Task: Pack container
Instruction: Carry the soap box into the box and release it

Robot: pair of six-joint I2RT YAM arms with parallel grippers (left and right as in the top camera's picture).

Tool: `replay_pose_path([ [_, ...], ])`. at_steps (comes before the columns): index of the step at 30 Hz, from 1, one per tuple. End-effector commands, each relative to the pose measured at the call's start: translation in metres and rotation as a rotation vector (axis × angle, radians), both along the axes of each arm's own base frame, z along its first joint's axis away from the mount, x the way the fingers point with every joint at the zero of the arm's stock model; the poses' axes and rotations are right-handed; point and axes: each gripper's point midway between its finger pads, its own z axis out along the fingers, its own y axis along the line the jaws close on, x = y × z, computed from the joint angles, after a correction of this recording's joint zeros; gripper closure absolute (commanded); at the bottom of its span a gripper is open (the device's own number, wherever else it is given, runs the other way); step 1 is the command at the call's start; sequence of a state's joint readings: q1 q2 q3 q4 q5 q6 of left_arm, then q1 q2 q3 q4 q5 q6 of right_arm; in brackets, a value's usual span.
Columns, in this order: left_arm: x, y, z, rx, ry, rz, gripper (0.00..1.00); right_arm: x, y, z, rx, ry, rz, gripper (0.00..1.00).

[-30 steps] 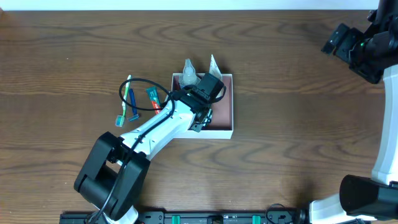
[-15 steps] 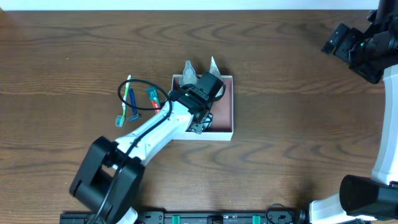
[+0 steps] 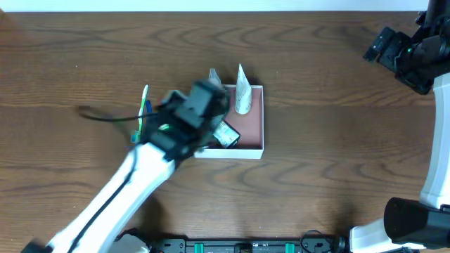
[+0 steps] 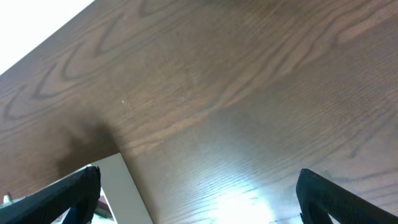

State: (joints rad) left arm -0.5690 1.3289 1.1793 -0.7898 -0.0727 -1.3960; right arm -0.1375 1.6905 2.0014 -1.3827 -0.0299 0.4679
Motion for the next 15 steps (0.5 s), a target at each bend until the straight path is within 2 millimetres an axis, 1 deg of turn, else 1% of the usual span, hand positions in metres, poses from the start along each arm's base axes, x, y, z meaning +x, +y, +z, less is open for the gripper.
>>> replay_pose_path([
  [1, -0.004, 0.056, 0.019, 0.307, -0.093, -0.15, 0.22, -0.001, -0.002, 0.0, 0.012, 0.002, -0.02, 0.01],
  [2, -0.008, 0.083, 0.026, 0.463, -0.098, -0.21, 0.22, -0.001, -0.002, 0.0, 0.012, 0.002, -0.02, 0.01],
  [4, -0.01, 0.117, 0.034, 0.672, -0.085, -0.284, 0.22, -0.001, -0.002, 0.0, 0.012, 0.002, -0.02, 0.01],
  [5, -0.009, 0.131, 0.037, 0.764, -0.071, -0.326, 0.22, -0.001, -0.002, 0.0, 0.012, 0.002, -0.02, 0.01],
  [7, -0.003, 0.154, 0.039, 0.881, -0.029, -0.388, 0.22, -0.001, -0.002, 0.0, 0.012, 0.002, -0.02, 0.01],
  [10, 0.004, 0.18, 0.029, 0.908, 0.043, -0.401, 0.21, -0.001, -0.002, 0.0, 0.012, 0.002, -0.02, 0.01],
  [13, 0.015, 0.197, 0.005, 0.862, 0.12, -0.484, 0.21, -0.001, -0.002, 0.0, 0.012, 0.002, -0.02, 0.01],
  [15, 0.024, 0.203, -0.016, 0.786, 0.15, -0.541, 0.2, -0.001, -0.002, 0.0, 0.012, 0.002, -0.02, 0.01],
])
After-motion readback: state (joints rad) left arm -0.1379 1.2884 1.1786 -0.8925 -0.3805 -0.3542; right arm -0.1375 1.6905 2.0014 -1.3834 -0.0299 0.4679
